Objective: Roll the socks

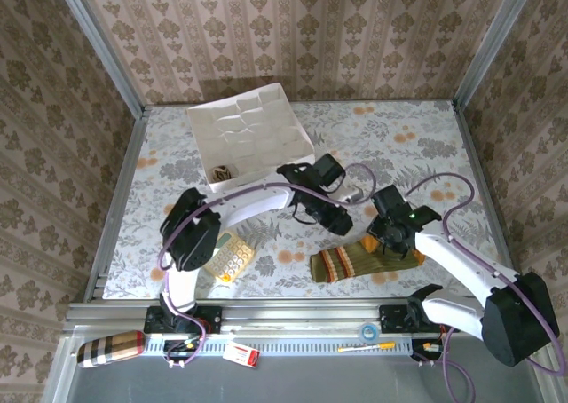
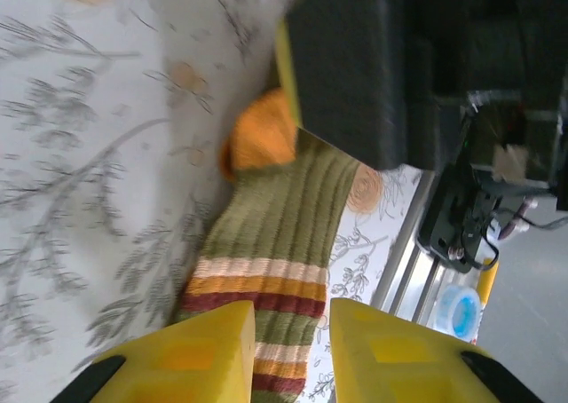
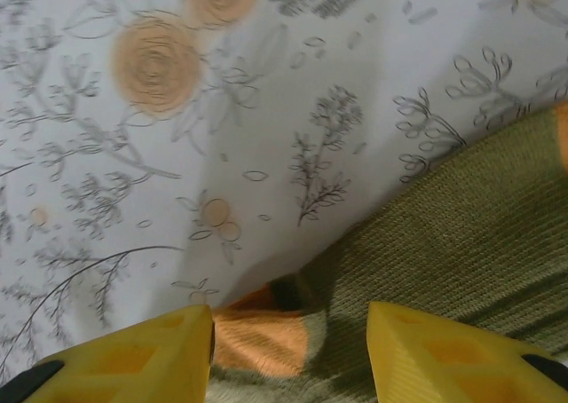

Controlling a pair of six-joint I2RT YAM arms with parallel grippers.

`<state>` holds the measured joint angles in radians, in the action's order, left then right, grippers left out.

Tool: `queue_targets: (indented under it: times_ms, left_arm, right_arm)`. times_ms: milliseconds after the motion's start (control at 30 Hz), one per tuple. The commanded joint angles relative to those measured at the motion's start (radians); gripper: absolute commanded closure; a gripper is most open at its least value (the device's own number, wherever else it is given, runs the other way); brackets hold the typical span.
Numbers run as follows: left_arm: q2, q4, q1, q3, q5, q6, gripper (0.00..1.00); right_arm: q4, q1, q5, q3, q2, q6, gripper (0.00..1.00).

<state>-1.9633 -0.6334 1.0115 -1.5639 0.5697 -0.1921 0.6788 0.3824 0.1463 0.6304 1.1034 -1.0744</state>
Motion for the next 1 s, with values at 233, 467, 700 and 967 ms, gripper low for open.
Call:
queue_targets:
  times_ms: [233,467,700,967]
  left_arm:
    - [0.138,0.253,-0.084,0.193,-0.053,-0.200,0.72]
    - [0.370,0.439,-0.219,0.430,-0.123,-0.378,0.69]
    - [0.553,0.417,-0.306,0.556,-0.268,-0.417,0.68]
    - [0.593,0.382,-0.319,0.604,-0.274,-0.443,0.68]
  right_arm:
    - [-0.273,-0.036,-0.133,-0.072,0.164,-0.157,0.44]
    - [-0.480,-0.011,-0.219,0.098,0.443,-0.086,0.45]
    - [-0.425,0.106,-0.317,0.560,0.796,0.113,0.46]
    - [-0.456,0.147,-0.198,0.522,0.590,0.325,0.41]
